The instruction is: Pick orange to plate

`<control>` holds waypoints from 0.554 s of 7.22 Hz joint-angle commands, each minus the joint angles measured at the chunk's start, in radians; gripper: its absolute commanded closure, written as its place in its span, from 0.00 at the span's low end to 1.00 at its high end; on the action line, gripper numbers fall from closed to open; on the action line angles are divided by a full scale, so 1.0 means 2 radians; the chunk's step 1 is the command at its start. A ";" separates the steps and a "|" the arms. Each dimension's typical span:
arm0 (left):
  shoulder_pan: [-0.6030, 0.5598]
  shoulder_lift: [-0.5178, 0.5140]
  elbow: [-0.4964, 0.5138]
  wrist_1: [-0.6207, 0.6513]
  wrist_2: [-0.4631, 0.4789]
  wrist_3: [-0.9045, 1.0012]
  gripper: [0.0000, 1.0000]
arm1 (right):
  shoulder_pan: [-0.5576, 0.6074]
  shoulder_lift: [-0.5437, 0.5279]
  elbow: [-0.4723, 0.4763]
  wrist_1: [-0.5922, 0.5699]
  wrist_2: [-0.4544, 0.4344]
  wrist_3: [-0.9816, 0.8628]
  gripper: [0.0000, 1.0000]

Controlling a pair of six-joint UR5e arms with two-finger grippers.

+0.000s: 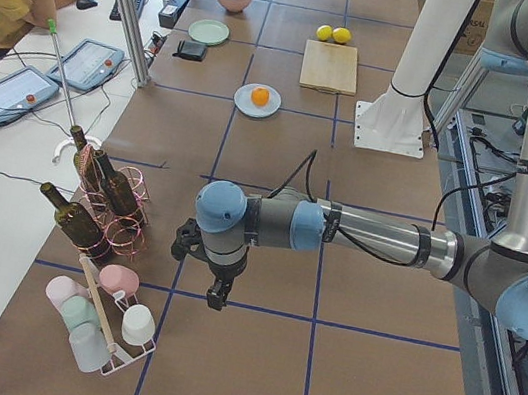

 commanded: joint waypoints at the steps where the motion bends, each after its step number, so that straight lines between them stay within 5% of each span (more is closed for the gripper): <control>1: 0.000 0.000 0.000 0.000 0.000 0.000 0.00 | 0.000 0.001 -0.012 0.020 0.000 0.000 0.00; 4: 0.000 -0.002 -0.001 0.000 0.000 0.000 0.00 | 0.000 0.001 -0.059 0.106 0.004 0.003 0.00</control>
